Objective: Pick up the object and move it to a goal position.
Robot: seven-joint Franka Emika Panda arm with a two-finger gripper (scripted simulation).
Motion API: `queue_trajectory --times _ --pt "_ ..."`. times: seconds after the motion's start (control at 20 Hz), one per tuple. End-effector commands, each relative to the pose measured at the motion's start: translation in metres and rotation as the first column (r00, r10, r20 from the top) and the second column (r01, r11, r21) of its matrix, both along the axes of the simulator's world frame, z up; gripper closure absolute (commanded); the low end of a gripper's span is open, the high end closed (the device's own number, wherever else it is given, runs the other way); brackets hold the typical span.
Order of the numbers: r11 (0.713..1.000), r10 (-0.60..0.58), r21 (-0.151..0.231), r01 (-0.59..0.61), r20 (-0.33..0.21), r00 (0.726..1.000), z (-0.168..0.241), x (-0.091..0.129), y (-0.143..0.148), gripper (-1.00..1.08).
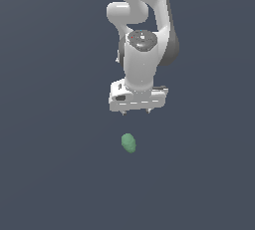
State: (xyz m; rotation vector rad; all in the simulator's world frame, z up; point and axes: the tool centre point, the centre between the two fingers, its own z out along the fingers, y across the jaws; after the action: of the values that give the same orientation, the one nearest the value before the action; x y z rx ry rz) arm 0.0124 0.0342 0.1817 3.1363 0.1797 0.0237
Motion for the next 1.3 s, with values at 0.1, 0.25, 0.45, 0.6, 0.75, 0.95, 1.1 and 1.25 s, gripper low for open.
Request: queue_trajectory --times 0.1,0.25,0.45,0.6,0.75,0.95,1.1,1.25 --pt "0.999 0.053 -0.003 -0.053 -0.003 0.999 -0.014 0.014 -0.004 -0.92" --pt "0.995 0.101 -0.004 -0.101 -0.006 0.995 -0.028 0.027 -0.008 -0.92" --pt "0.985 0.172 -0.004 -0.173 -0.01 0.985 -0.05 0.045 -0.015 -0.92" --pt "0.976 0.216 -0.004 -0.216 -0.012 0.976 -0.065 0.055 -0.019 -0.92" --pt "0.969 0.249 -0.003 -0.249 -0.013 0.968 -0.077 0.063 -0.022 -0.92" --pt "0.961 0.278 -0.001 -0.278 -0.015 0.961 -0.087 0.069 -0.026 -0.92" --pt "0.957 0.288 -0.001 -0.288 -0.015 0.957 -0.092 0.071 -0.027 -0.92" --pt "0.958 0.287 -0.001 -0.287 -0.016 0.958 -0.092 0.07 -0.027 -0.92"
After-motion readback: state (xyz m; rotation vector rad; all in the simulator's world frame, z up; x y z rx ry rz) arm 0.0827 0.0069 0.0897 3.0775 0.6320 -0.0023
